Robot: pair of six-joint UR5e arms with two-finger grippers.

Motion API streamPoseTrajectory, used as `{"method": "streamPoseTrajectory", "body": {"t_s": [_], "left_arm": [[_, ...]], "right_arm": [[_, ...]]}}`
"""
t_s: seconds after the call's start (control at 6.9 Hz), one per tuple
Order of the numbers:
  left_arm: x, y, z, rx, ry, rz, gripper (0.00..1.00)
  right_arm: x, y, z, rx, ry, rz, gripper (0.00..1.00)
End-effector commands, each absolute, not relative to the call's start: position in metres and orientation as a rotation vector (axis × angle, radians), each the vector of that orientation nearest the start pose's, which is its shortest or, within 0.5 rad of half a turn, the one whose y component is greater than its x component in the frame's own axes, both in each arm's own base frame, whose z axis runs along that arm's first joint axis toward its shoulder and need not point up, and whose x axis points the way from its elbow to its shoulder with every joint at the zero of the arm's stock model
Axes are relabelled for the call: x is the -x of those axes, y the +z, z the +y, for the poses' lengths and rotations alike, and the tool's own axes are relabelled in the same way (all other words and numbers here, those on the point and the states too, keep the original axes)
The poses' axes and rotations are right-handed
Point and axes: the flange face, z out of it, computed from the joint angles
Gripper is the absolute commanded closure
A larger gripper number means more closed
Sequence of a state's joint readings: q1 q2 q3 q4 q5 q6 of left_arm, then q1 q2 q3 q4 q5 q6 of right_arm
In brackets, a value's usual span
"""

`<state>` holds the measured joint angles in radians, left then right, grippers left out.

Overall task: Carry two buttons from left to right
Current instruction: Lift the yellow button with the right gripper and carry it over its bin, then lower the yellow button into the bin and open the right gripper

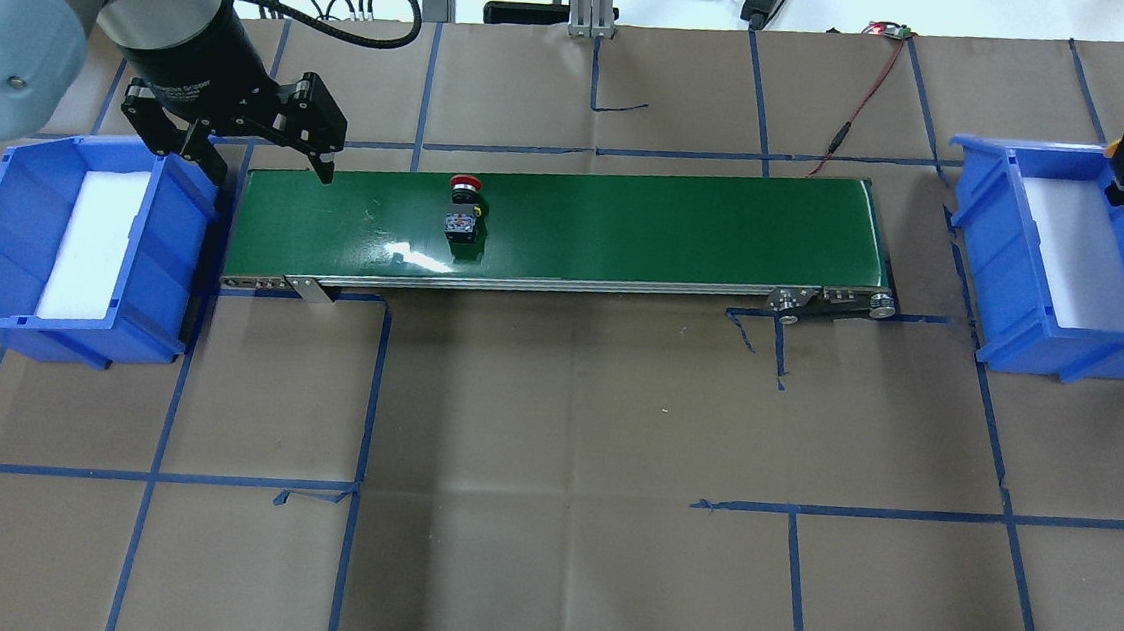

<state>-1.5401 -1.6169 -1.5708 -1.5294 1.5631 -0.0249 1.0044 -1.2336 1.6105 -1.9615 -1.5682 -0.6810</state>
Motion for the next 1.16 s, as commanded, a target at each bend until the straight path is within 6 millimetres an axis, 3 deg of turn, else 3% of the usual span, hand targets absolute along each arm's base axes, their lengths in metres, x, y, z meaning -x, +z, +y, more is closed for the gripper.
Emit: {"method": "streamPoseTrajectory", "body": {"t_s": [0.0,0.58,1.01], "left_arm": [[0.118,0.469,-0.514,0.087,0.007,3.148,0.0],[0.118,0.469,-0.514,0.087,0.007,3.15,0.0],[0.118,0.469,-0.515,0.087,0.005,3.15,0.0]], "right_arm": [[0.207,0.277,-0.563,0.202,0.0,3.135,0.96],[0.217,0.233,-0.555,0.183,0.078,3.12,0.95],[0.218,0.218,-0.556,0.18,0.115,3.105,0.93]]}}
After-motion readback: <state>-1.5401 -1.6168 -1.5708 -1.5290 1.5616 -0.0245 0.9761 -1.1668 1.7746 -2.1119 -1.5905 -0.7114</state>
